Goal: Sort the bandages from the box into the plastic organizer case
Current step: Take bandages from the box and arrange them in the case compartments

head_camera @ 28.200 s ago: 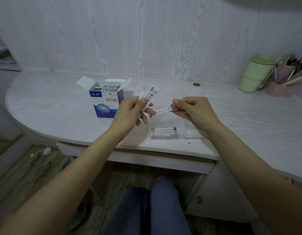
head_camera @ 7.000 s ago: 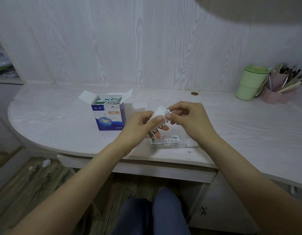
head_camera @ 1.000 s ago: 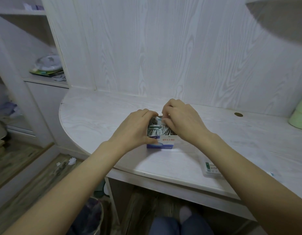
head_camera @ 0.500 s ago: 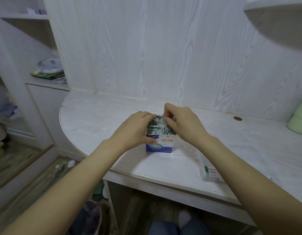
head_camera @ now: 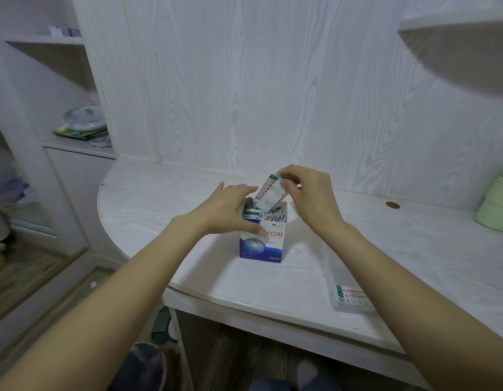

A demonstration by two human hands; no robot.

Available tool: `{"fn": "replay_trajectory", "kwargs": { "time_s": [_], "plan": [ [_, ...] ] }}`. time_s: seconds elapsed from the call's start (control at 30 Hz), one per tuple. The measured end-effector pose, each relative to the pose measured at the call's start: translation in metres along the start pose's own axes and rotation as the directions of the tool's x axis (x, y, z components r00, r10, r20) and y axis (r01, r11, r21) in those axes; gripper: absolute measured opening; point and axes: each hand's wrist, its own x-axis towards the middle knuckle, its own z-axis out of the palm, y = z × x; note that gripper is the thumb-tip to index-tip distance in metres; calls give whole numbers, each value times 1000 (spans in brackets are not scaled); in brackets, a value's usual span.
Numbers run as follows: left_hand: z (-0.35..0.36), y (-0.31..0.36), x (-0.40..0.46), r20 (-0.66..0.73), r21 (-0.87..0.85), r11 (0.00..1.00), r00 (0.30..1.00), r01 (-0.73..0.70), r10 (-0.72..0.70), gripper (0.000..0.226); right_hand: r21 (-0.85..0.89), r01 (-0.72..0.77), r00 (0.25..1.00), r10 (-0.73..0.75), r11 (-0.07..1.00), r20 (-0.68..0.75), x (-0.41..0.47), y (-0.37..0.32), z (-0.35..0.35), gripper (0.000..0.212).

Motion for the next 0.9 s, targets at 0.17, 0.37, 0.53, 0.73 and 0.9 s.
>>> {"fn": "replay_trajectory", "kwargs": {
  "time_s": [0.17,0.37,0.53,0.73,0.9],
  "plan": [
    [-5,25,1,-249,-341,939,967,-33,-56,56,157,-34,990,55,987,-132,5,0,-19,17],
    [-20,63,2,-124,-575,814,992,-85,16,29,685,-283,934,356,671,36,-12,4,-51,17],
    [-4,98,-12,93,-840,540,994,50,53,24,667,-372,912,387,646,134,-41,18,-79,14],
    [38,124,-18,132,-927,357,991,115,23,15,633,-433,883,444,642,154,-78,42,-101,17],
    [68,151,-21,159,-964,210,987,160,-22,21,618,-446,882,435,648,181,-107,61,-118,26]
  ]
}}
